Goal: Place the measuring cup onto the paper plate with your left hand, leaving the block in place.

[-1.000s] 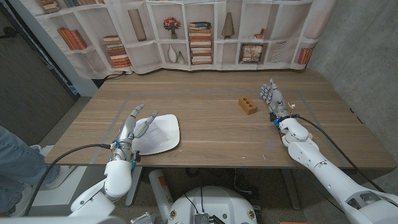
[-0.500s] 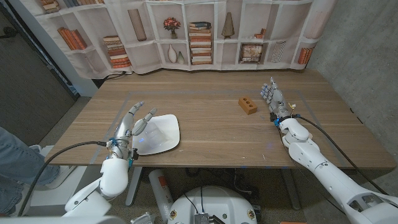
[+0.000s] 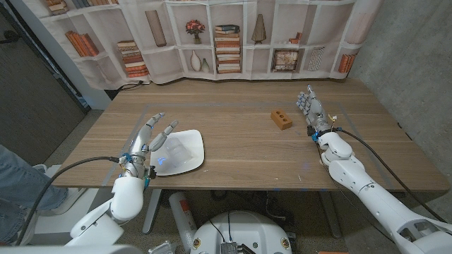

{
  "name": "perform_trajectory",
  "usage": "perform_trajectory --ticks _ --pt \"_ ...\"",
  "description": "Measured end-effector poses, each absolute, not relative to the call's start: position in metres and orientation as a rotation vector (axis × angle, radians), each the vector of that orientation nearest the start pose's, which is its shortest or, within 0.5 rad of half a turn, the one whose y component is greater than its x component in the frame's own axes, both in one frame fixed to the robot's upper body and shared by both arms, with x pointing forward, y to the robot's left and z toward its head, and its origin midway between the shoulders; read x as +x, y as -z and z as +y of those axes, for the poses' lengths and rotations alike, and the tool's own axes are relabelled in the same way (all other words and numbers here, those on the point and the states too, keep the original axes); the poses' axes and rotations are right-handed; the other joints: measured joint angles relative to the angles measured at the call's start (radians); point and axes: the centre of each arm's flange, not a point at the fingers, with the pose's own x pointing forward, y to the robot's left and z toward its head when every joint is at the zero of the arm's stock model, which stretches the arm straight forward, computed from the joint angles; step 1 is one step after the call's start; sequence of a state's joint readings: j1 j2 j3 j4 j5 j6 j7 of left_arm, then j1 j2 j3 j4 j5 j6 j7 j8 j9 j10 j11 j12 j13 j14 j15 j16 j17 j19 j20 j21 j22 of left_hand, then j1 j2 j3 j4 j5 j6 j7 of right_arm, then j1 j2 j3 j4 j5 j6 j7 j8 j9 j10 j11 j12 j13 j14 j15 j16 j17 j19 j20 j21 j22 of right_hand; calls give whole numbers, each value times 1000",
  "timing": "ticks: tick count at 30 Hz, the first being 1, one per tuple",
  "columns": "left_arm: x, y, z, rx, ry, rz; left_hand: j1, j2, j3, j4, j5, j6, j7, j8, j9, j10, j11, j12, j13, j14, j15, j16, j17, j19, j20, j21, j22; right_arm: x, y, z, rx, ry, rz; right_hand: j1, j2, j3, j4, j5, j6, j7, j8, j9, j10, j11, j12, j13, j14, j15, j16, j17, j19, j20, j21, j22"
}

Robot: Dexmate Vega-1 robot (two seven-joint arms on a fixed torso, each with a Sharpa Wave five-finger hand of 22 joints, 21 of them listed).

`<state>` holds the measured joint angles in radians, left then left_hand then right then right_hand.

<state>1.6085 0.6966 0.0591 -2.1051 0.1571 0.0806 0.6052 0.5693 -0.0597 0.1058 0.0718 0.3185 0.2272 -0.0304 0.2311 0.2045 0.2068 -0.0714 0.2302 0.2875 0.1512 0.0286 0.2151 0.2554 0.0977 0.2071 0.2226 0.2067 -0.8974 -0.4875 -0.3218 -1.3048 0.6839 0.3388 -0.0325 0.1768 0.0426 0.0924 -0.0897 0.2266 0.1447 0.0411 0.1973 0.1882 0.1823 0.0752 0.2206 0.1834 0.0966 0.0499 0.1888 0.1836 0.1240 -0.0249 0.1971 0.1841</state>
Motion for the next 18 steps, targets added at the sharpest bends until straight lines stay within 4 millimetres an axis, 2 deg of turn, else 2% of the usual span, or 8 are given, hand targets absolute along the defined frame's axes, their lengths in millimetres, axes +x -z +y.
perform_trajectory --ticks 14,15,18 --pt "454 103 319 687 -356 -632 4 4 0 0 3 0 0 0 0 4 4 0 -4 0 0 0 -5 0 0 0 0 641 39 -309 135 -121 -625 0 0 0 0 -5 6 6 0 0 0 0 0 0 0 0 0 0 0 0 0 0" --pt "448 86 320 688 -365 -669 4 4 0 0 7 0 0 0 0 4 4 0 -5 0 0 0 -5 0 0 0 0 641 38 -310 131 -112 -627 0 0 0 0 -5 6 6 0 0 0 0 0 0 0 0 0 0 0 0 0 0" --pt "447 84 319 692 -363 -674 8 8 0 0 8 0 0 0 0 7 7 0 -5 0 0 0 -5 0 0 0 0 640 38 -310 132 -112 -628 0 0 0 0 -5 6 6 0 0 0 0 0 0 0 0 0 0 0 0 0 0"
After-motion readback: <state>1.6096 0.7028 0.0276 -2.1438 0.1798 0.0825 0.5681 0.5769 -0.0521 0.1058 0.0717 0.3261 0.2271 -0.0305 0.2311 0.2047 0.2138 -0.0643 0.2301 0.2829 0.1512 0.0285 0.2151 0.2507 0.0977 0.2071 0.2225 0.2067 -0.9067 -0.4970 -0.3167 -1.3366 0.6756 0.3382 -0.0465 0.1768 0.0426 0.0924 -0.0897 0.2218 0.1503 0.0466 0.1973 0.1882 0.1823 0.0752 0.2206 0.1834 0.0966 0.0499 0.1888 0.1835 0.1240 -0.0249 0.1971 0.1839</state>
